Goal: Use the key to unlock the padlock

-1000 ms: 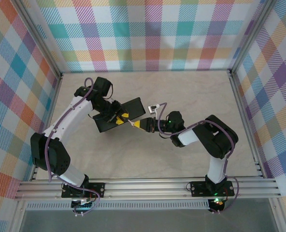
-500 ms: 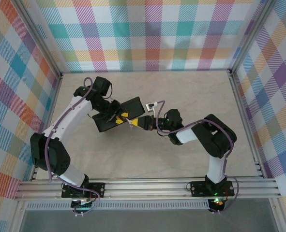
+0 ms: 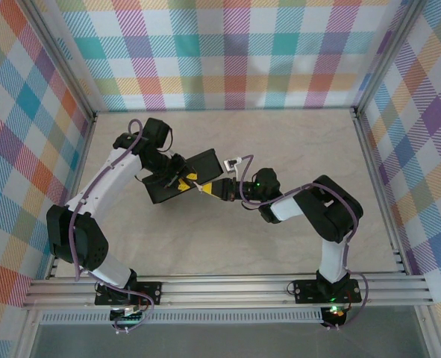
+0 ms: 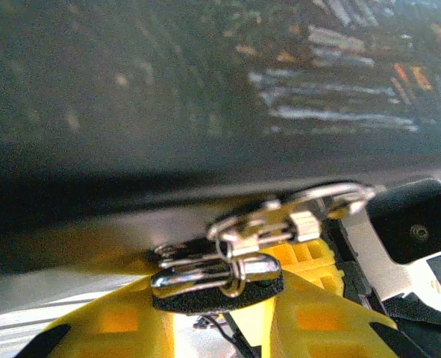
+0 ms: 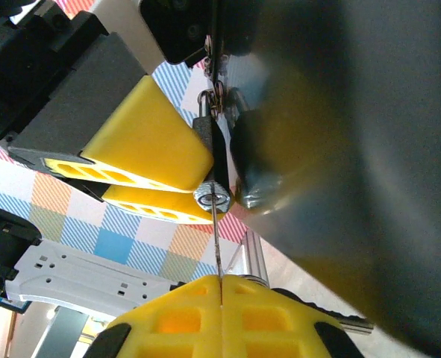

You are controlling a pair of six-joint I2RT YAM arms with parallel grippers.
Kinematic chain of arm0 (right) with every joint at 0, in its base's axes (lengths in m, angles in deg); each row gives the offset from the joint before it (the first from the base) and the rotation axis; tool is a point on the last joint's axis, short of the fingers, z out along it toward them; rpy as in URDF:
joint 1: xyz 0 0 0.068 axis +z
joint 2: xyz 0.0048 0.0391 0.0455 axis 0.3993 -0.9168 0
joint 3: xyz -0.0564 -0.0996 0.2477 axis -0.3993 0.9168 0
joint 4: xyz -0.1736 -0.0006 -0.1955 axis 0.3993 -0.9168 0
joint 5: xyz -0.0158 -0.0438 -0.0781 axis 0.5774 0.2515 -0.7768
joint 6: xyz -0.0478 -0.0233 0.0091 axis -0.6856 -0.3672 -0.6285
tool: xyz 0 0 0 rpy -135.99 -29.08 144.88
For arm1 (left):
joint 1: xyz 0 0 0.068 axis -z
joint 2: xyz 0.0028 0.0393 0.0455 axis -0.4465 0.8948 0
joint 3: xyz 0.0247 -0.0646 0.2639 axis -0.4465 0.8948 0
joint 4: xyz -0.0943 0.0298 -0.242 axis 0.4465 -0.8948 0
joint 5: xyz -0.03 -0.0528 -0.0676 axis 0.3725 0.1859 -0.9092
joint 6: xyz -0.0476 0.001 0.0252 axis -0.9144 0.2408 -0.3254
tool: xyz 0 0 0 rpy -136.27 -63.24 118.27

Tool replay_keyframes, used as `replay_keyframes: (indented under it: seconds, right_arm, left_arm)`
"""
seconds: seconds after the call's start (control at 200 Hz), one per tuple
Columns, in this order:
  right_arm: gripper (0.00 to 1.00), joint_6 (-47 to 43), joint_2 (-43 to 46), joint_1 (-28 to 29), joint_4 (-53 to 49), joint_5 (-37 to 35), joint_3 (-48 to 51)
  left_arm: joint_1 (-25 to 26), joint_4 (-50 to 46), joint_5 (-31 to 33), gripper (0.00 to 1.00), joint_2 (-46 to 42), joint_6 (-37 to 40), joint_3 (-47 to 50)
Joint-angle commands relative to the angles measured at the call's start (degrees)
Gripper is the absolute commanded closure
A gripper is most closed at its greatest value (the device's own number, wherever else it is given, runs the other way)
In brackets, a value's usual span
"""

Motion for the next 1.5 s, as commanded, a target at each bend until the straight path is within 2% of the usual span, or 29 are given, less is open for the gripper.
replay_keyframes:
  seconds: [0.0, 1.05, 1.495]
  right_arm:
    - [1.0, 0.71, -1.36, 0.43, 2.62, -1.02, -2.66]
    - [1.0, -0.48, 0.95, 0.31, 2.62, -1.34, 0.99]
    - [1.0, 1.65, -0.82, 0.42, 2.5, -0.38, -5.65]
  left_arm:
    - [-0.2, 1.13, -5.16, 1.0, -2.64, 0.6, -2.01]
    - [-0.46, -1.3, -3.41, 1.0, -2.37, 1.83, -3.13]
    - [-0.37, -2.29, -3.28, 1.0, -3.08, 1.92, -1.82]
